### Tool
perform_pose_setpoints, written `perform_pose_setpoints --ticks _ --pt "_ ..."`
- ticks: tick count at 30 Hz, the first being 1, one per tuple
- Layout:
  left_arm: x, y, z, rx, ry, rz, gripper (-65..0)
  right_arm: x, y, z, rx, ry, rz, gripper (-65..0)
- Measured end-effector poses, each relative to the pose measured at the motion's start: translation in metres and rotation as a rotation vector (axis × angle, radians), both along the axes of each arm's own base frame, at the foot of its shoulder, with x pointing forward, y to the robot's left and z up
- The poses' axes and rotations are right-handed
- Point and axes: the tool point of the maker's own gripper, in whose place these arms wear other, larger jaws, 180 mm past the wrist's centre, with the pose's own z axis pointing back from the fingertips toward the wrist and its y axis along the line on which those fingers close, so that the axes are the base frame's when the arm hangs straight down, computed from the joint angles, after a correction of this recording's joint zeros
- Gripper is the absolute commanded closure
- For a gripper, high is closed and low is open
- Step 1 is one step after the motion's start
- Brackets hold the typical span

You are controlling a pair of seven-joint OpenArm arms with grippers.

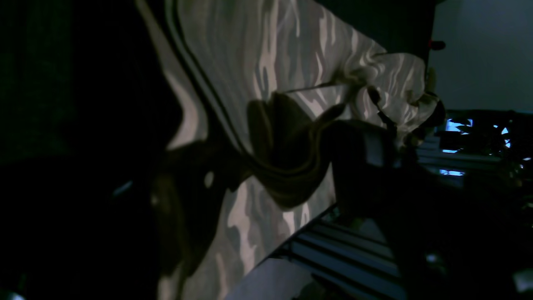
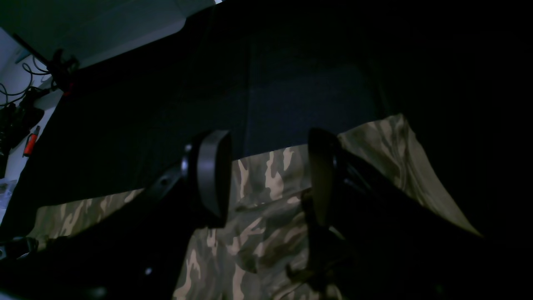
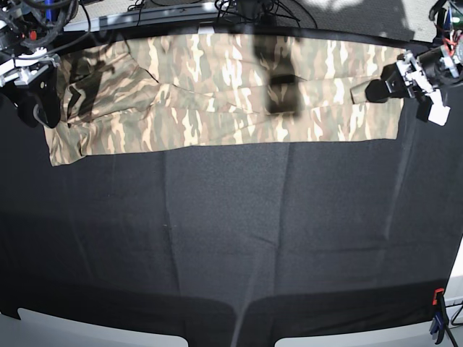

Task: Layout the t-shirt on the table in an organized manner, then fold the t-shirt properly
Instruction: 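Grasp both ends of the camouflage strip with both grippers, then lift the strip end with the left gripper and fold it toward the right gripper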

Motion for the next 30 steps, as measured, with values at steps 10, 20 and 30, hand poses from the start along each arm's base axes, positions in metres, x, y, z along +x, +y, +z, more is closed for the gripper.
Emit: perform_pose_setpoints --ticks 10,20,30 --pt "0.008 0.011 -0.008 0.095 -0.022 0.015 0.0 0.0 0.0 0.0 0.0 -0.001 0.0 -28.8" --pt "0.024 0.025 -0.01 0.191 -0.02 0.009 0.0 0.0 0.0 0.0 0.0 -0.001 0.001 -28.8" --pt "0.085 0.077 0.015 0.437 -0.132 0.062 0.0 0.001 0.0 0.001 -0.001 -0.003 0.001 -28.8"
